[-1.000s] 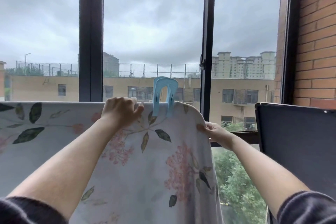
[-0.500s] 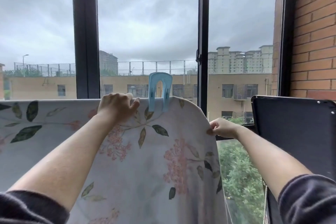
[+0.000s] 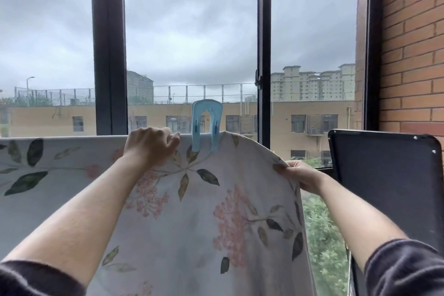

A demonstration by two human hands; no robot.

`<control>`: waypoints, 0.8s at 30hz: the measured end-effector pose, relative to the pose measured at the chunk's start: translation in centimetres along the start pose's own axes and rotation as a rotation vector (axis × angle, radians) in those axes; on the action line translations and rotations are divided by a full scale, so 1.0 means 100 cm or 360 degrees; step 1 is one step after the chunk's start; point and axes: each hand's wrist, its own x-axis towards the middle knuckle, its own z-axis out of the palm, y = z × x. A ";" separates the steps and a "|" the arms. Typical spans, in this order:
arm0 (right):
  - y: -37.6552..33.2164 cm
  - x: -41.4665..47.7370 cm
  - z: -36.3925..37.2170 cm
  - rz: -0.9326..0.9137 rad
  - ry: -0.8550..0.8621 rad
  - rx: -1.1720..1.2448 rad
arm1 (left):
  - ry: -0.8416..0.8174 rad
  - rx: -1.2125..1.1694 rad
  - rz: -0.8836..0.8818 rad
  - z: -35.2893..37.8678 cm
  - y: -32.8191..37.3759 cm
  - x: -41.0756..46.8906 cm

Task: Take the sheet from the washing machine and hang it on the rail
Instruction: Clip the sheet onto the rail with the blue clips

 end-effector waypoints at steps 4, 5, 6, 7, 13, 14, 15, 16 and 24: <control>-0.033 0.012 -0.028 -0.0112 0.0300 -0.0313 | 0.0022 -0.0027 0.0023 0.003 0.000 0.001; -0.040 0.013 -0.033 -0.0056 0.0212 -0.0491 | 0.0021 -0.0024 0.0020 0.004 0.000 0.002; -0.044 0.013 -0.037 0.0049 0.0087 -0.0668 | 0.0019 -0.0018 0.0016 0.004 -0.001 0.002; -0.046 0.013 -0.041 0.0147 -0.0015 -0.0863 | 0.0019 -0.0015 0.0014 0.004 -0.001 0.002; -0.046 0.032 -0.055 -0.0007 0.0672 -0.1795 | 0.0041 -0.0043 0.0006 0.006 0.001 0.002; -0.042 0.034 -0.052 0.0015 0.0687 -0.1795 | 0.0042 -0.0046 0.0002 0.007 0.001 0.002; -0.040 0.033 -0.047 0.0026 0.0748 -0.1776 | 0.0043 -0.0051 0.0004 0.007 0.000 0.003; -0.036 0.033 -0.044 0.0027 0.0818 -0.1752 | 0.0044 -0.0055 0.0004 0.007 0.000 0.003; -0.006 0.033 0.000 0.0105 0.0647 -0.1426 | 0.0160 -0.0055 0.0039 0.011 -0.005 -0.002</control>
